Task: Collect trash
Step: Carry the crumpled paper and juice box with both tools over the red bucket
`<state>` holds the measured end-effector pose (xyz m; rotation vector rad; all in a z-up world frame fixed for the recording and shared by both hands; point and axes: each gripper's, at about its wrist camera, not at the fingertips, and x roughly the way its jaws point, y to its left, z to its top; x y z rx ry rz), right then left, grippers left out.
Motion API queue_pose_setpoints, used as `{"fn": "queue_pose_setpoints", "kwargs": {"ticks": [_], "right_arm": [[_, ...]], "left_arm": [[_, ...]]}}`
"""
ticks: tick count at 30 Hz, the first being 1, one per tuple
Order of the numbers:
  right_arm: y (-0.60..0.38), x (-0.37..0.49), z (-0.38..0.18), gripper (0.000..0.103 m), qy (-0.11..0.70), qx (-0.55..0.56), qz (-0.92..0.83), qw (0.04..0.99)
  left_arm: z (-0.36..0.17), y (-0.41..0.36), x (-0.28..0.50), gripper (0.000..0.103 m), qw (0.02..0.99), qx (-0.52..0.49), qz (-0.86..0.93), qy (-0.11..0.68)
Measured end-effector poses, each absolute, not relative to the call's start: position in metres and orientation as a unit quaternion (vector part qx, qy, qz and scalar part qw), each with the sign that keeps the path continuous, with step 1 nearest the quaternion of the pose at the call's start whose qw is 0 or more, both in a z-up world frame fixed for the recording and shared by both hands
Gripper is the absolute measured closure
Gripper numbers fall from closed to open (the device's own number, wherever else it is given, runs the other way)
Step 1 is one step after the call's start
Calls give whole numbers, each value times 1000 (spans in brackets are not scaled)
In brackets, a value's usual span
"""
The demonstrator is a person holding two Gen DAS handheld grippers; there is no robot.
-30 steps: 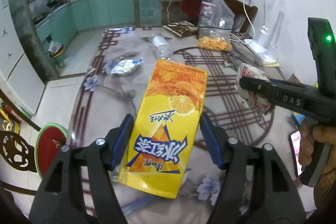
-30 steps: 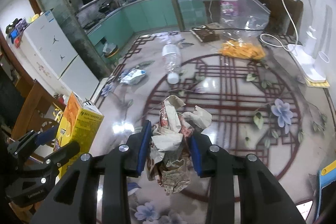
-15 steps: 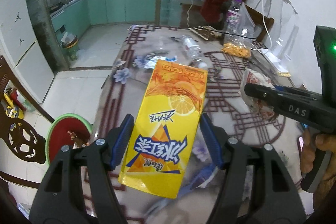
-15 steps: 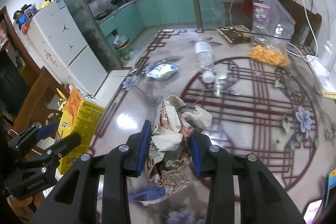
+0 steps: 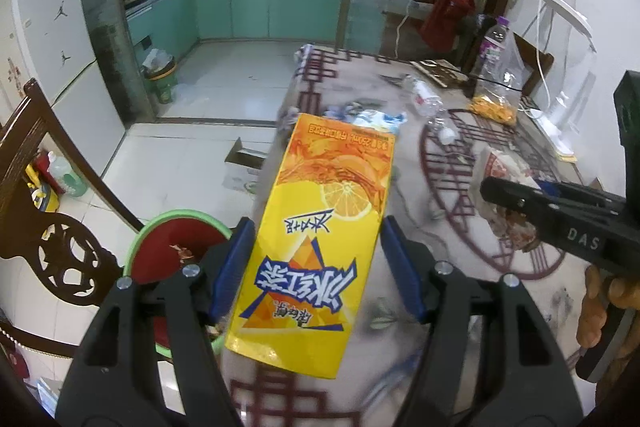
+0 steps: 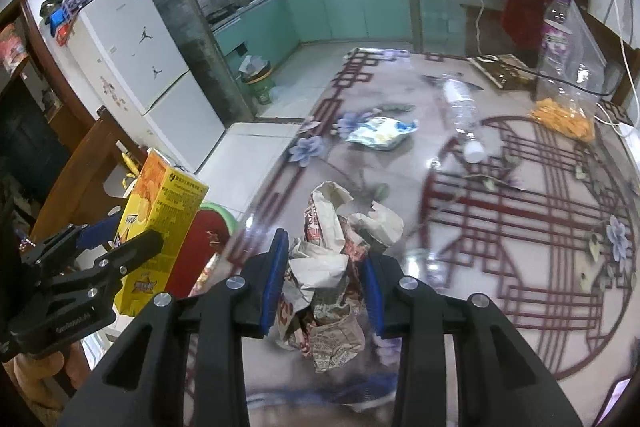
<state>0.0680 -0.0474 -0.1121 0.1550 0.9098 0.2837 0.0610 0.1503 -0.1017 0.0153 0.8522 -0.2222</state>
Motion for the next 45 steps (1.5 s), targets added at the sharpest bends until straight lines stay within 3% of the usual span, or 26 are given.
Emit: {"fn": "queue_pose_setpoints", "kwargs": {"ticks": [14, 31, 45], "right_arm": [[45, 93, -121, 69, 448, 46, 186, 873], [186, 132, -176, 69, 498, -61, 303, 810], [198, 125, -178, 69, 504, -64, 302, 807]], "left_arm": [[-115, 232, 68, 40, 902, -16, -57, 427], [-152, 333, 51, 40, 883, -80, 57, 460], [-180, 363, 84, 40, 871, -91, 46, 481]]}}
